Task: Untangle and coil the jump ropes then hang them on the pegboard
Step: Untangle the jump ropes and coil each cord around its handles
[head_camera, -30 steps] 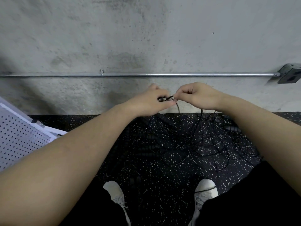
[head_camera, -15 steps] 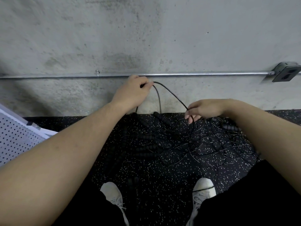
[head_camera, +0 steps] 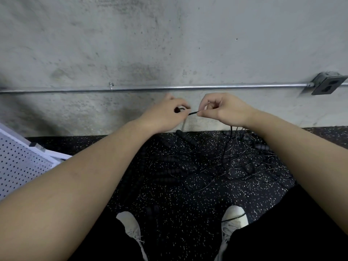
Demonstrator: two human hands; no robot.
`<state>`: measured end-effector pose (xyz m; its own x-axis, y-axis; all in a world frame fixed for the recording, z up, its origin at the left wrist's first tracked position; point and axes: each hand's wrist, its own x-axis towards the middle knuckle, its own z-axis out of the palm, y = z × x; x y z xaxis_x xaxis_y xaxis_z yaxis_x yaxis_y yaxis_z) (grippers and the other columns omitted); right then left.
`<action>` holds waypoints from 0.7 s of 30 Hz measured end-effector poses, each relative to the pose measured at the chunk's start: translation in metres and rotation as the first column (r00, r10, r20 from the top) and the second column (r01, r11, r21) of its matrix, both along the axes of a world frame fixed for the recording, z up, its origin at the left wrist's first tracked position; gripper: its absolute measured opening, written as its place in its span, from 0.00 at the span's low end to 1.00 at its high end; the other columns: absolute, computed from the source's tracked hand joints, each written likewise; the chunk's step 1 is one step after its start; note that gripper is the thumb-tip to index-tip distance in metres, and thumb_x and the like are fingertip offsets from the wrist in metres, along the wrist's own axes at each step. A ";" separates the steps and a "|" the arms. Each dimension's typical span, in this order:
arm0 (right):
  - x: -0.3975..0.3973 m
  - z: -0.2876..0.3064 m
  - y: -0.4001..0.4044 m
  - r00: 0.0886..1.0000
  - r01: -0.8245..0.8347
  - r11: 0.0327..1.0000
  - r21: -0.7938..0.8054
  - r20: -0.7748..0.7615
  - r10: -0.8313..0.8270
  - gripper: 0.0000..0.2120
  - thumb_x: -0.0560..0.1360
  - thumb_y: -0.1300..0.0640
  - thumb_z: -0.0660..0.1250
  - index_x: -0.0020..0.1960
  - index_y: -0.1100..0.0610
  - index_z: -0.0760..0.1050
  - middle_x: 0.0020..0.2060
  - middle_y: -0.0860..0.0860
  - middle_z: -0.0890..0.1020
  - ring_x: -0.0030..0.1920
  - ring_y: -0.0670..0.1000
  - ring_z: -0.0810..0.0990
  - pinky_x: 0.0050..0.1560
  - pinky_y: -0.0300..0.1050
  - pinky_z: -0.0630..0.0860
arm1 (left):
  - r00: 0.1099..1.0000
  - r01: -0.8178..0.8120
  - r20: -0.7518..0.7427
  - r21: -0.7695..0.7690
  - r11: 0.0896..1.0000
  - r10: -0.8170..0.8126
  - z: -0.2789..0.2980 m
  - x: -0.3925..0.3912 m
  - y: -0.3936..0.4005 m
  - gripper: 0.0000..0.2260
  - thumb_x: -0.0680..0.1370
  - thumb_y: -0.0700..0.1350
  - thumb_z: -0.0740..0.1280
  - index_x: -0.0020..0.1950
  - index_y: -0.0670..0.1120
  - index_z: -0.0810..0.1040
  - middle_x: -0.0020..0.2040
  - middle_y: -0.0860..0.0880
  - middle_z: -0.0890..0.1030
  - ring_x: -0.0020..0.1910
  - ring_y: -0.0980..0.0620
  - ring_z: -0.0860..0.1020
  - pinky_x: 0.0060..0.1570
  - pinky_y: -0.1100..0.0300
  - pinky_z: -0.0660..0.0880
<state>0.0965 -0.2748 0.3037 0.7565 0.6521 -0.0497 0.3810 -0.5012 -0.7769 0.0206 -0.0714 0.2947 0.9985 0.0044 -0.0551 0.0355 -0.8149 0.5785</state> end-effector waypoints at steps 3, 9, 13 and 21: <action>-0.001 0.002 -0.002 1.000 -0.017 0.998 0.061 -0.020 0.019 0.04 0.76 0.57 0.74 0.46 0.58 0.80 0.26 0.46 0.70 0.25 0.42 0.63 0.29 0.33 0.61 | 0.989 0.131 0.061 0.039 0.991 -0.133 0.003 0.000 -0.017 0.14 0.84 0.59 0.57 0.47 0.57 0.78 0.55 0.56 0.71 0.47 0.57 0.74 0.47 0.58 0.68; -0.001 0.004 -0.014 0.987 -0.069 0.993 0.093 -0.138 0.081 0.09 0.75 0.51 0.74 0.53 0.51 0.79 0.31 0.54 0.71 0.28 0.49 0.68 0.29 0.36 0.68 | 0.976 0.174 0.145 -0.059 0.983 -0.164 0.000 0.009 -0.013 0.15 0.85 0.55 0.61 0.43 0.49 0.78 0.50 0.55 0.72 0.45 0.56 0.74 0.47 0.61 0.70; 0.002 -0.002 -0.029 0.989 -0.075 0.975 -0.209 -0.143 0.046 0.22 0.70 0.33 0.68 0.54 0.48 0.76 0.41 0.49 0.85 0.42 0.46 0.81 0.48 0.45 0.75 | 0.960 0.069 0.280 -0.222 0.973 -0.005 0.005 0.016 -0.009 0.14 0.85 0.50 0.63 0.39 0.53 0.75 0.46 0.55 0.72 0.44 0.57 0.73 0.48 0.63 0.68; 0.019 -0.020 -0.061 0.986 -0.077 0.901 -0.427 -0.166 0.005 0.21 0.84 0.41 0.54 0.49 0.54 0.77 0.40 0.50 0.83 0.41 0.50 0.78 0.50 0.50 0.76 | 0.941 -0.227 0.217 -0.165 0.960 0.260 -0.005 0.026 0.020 0.18 0.86 0.51 0.61 0.43 0.41 0.79 0.41 0.51 0.73 0.32 0.61 0.70 0.34 0.60 0.65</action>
<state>0.1151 -0.3354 0.2835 0.6887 0.5698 -0.4484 0.2999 -0.7869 -0.5394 0.0467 -0.0511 0.2895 0.9523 0.2577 0.1634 0.0729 -0.7120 0.6984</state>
